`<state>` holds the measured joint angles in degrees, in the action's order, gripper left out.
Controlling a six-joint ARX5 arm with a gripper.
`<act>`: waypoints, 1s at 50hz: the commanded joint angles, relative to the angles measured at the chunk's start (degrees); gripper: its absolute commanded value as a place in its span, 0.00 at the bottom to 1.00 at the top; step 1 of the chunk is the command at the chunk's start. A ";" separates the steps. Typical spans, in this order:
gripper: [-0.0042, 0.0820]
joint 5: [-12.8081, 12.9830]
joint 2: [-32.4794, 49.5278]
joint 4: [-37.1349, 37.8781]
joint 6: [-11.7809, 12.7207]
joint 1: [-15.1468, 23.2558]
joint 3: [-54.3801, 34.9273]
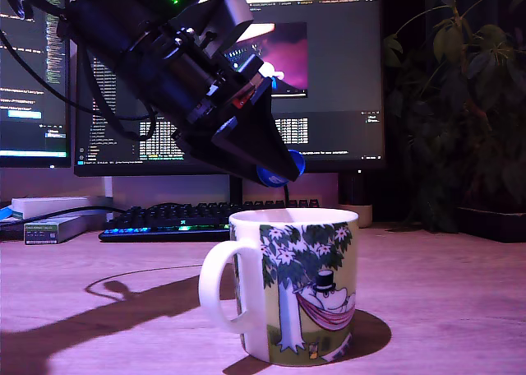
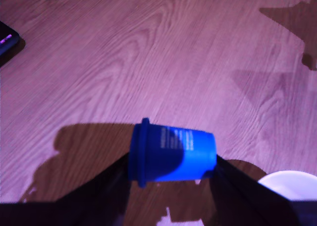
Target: Pick up the coffee capsules from the table one by one and drop them inside the nearest coffee cup
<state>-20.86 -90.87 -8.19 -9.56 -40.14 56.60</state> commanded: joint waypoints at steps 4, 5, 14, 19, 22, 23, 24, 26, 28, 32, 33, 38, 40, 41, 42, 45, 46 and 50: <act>0.38 0.31 -0.31 2.16 0.26 0.37 -0.70; 0.38 0.31 -0.31 2.14 0.26 0.37 -0.70; 0.38 0.31 -0.31 1.79 0.24 0.37 -0.70; 0.38 0.31 -0.28 1.16 0.22 0.37 -0.70; 0.38 0.31 -0.20 0.46 0.13 0.37 -0.70; 0.38 0.33 -0.17 0.26 0.11 0.37 -0.70; 0.38 0.33 -0.15 0.02 0.11 0.37 -0.70; 0.38 0.31 -0.07 -0.57 0.09 0.37 -0.70; 0.38 0.33 0.15 -1.07 0.09 0.37 -0.70; 0.38 0.33 0.76 -1.97 0.09 0.37 -0.70; 0.38 0.39 1.01 -2.16 0.09 0.37 -0.70; 0.38 0.42 2.32 -3.54 0.09 0.37 -0.70; 0.38 0.66 2.97 -4.37 0.09 0.37 -0.70; 0.38 0.83 3.28 -4.72 0.09 0.37 -0.70; 0.38 1.01 3.61 -5.20 0.07 0.37 -0.70; 0.38 1.29 4.46 -6.34 0.00 0.37 -0.70; 0.38 1.46 4.79 -6.88 0.00 0.37 -0.70; 0.38 1.75 5.84 -8.66 -0.57 0.37 -0.70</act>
<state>-19.33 -85.93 -16.29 -9.43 -39.75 56.60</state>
